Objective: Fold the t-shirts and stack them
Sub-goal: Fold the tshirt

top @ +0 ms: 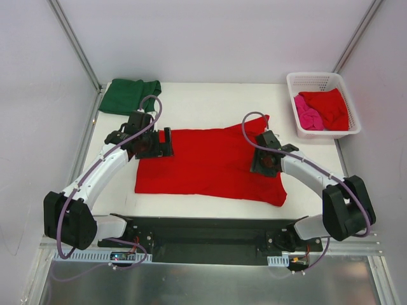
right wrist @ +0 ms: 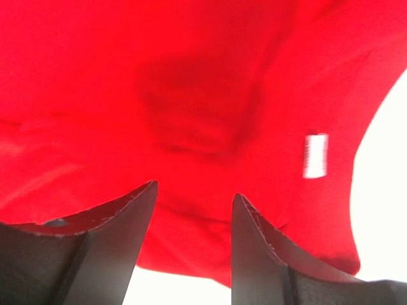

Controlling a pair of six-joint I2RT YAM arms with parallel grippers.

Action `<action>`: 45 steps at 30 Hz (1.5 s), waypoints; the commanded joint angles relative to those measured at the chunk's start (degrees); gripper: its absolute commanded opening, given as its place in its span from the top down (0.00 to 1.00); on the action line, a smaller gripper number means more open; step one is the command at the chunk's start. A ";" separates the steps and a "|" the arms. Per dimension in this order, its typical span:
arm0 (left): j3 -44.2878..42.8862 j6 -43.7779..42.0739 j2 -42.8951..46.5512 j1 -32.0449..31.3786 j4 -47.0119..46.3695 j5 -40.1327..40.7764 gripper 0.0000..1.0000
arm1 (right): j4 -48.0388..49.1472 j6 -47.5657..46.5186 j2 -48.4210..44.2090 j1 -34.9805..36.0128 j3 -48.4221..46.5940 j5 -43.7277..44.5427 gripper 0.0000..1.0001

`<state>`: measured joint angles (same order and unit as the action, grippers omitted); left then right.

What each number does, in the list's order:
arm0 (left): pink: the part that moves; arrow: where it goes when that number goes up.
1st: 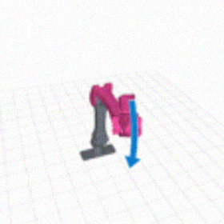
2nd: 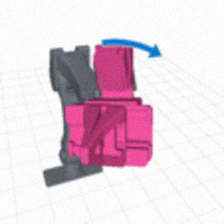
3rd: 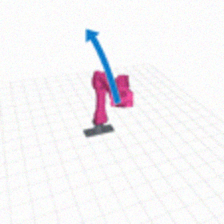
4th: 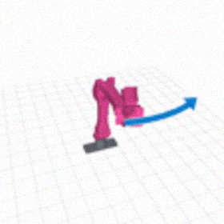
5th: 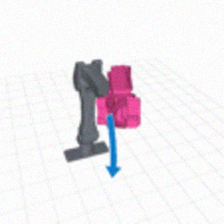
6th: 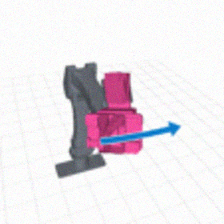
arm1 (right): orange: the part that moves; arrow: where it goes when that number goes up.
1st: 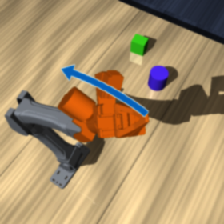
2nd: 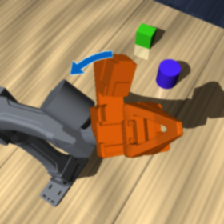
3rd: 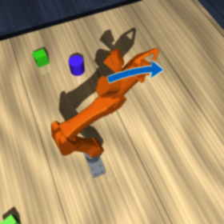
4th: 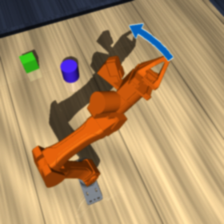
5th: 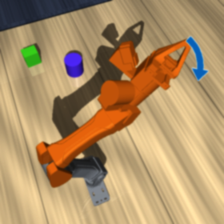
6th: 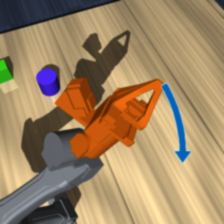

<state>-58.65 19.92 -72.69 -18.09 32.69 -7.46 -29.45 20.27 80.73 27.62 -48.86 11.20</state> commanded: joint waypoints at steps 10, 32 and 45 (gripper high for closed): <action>-0.76 -1.55 -1.23 -0.72 -1.66 -2.55 0.01 | 10.55 -4.71 -4.26 -10.48 5.97 -14.10 0.44; 0.12 -2.08 -1.76 -0.72 -2.01 -2.21 0.01 | 12.84 -5.95 -0.48 -11.79 5.36 -15.68 0.57; -0.06 -1.82 -2.11 -0.72 -2.10 -2.56 0.01 | 11.08 -7.53 -1.10 -12.67 4.65 -14.02 0.55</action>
<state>-58.65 18.79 -74.89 -18.09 31.46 -8.99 -18.00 13.85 80.23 15.57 -43.05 -3.79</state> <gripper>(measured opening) 0.993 0.448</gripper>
